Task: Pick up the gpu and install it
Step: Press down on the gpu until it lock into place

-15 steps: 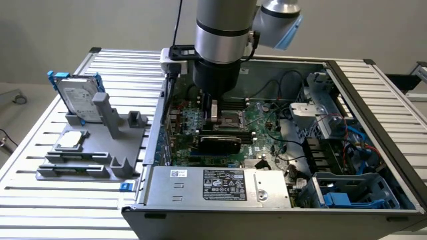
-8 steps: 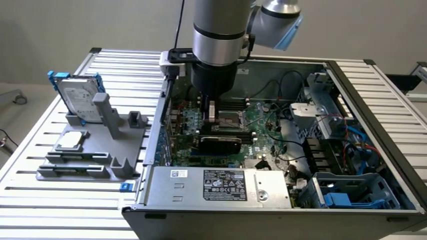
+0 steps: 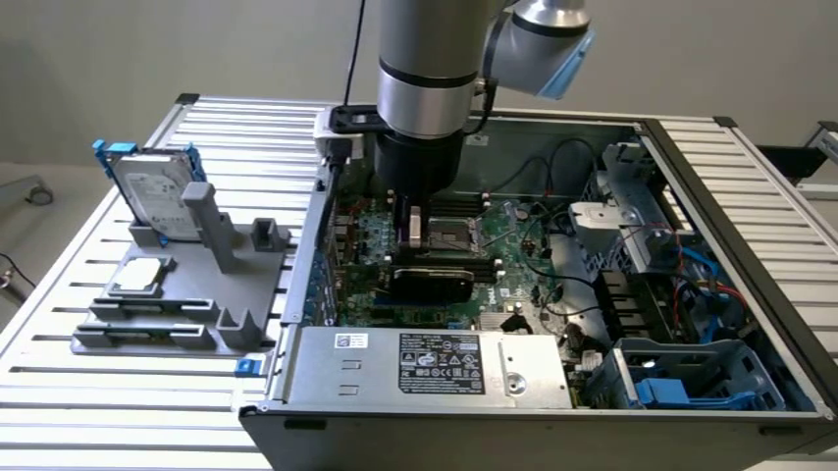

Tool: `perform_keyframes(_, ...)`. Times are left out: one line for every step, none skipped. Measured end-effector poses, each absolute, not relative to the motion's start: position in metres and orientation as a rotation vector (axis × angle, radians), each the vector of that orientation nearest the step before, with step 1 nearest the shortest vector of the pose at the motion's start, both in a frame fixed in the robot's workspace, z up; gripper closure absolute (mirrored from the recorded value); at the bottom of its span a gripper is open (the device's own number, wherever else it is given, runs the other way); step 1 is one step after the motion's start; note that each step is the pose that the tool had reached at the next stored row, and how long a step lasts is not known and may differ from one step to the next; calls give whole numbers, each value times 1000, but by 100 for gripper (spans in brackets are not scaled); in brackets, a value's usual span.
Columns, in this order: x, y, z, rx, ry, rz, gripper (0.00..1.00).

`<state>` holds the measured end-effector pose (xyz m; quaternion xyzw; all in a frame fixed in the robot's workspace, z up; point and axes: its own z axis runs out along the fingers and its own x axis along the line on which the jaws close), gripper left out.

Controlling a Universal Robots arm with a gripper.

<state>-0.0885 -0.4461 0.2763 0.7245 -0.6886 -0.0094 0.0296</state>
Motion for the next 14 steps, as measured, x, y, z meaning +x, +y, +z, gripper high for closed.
perform_keyframes(-89, -446, 275, 2235, -2124, -28, 89)
perform_keyframes(-89, -445, 273, 2235, -2124, -27, 89)
perform_keyframes(-89, -445, 273, 2235, -2124, -27, 89)
perform_keyframes(-89, -444, 272, 2235, -2124, -27, 89)
perform_keyframes(-89, -444, 272, 2235, -2124, -27, 89)
perform_keyframes(-89, -444, 272, 2235, -2124, -27, 89)
perform_keyframes(-89, -444, 271, 2235, -2124, -27, 89)
perform_keyframes(-89, -444, 271, 2235, -2124, -27, 89)
perform_keyframes(-89, -444, 270, 2235, -2124, -27, 89)
perform_keyframes(-89, -444, 270, 2235, -2124, -26, 89)
perform_keyframes(-89, -444, 269, 2235, -2124, -26, 89)
perform_keyframes(-89, -444, 269, 2235, -2123, -26, 89)
perform_keyframes(-89, -444, 268, 2234, -2123, -26, 89)
perform_keyframes(-89, -444, 267, 2235, -2124, -26, 89)
